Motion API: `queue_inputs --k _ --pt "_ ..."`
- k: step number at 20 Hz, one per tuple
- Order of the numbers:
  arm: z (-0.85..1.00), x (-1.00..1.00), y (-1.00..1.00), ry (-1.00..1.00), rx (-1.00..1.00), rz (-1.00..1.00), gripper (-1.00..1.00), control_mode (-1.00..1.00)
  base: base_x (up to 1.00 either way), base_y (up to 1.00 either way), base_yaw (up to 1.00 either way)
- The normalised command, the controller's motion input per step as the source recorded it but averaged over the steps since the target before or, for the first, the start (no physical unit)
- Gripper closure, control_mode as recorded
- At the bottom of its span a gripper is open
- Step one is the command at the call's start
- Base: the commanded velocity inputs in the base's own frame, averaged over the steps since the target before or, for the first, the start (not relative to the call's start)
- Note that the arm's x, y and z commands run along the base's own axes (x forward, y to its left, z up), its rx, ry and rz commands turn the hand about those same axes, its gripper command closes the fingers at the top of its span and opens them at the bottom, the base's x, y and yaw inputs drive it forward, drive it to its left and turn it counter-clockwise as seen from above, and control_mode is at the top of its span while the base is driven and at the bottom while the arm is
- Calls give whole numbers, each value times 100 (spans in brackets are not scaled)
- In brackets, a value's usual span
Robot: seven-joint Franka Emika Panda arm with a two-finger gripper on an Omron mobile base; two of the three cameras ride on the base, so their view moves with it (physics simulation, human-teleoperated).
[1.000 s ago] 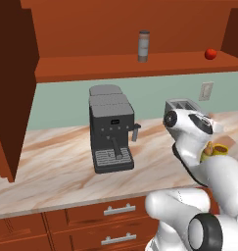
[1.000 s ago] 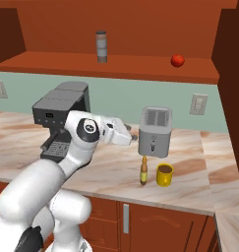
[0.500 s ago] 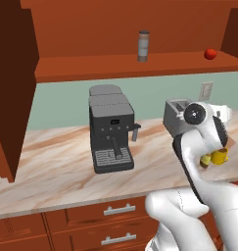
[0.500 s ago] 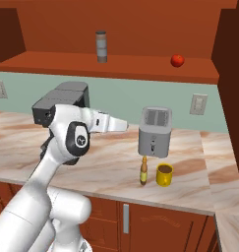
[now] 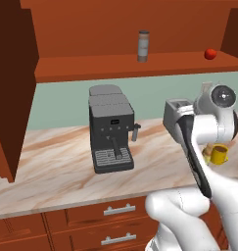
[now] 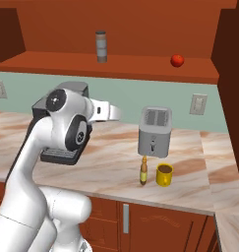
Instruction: Pick the cinnamon and honey bottle from the cabinet and place them next to the mug.
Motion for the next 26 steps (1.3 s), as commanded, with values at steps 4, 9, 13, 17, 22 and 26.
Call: queue_inputs --k 4,9,13,17,22,26 --pt "23 7 47 8 21 13 -100 -100 0 0 0" --pt "34 25 28 5 19 1 -100 -100 0 0 0" --pt "24 38 4 0 10 -3 -100 -100 0 0 0" --pt "38 56 6 0 5 -7 -100 -100 0 0 0" --pt "33 53 25 -5 2 -4 -100 -100 0 0 0" --pt "21 69 45 -11 0 0 -100 -100 0 0 0"
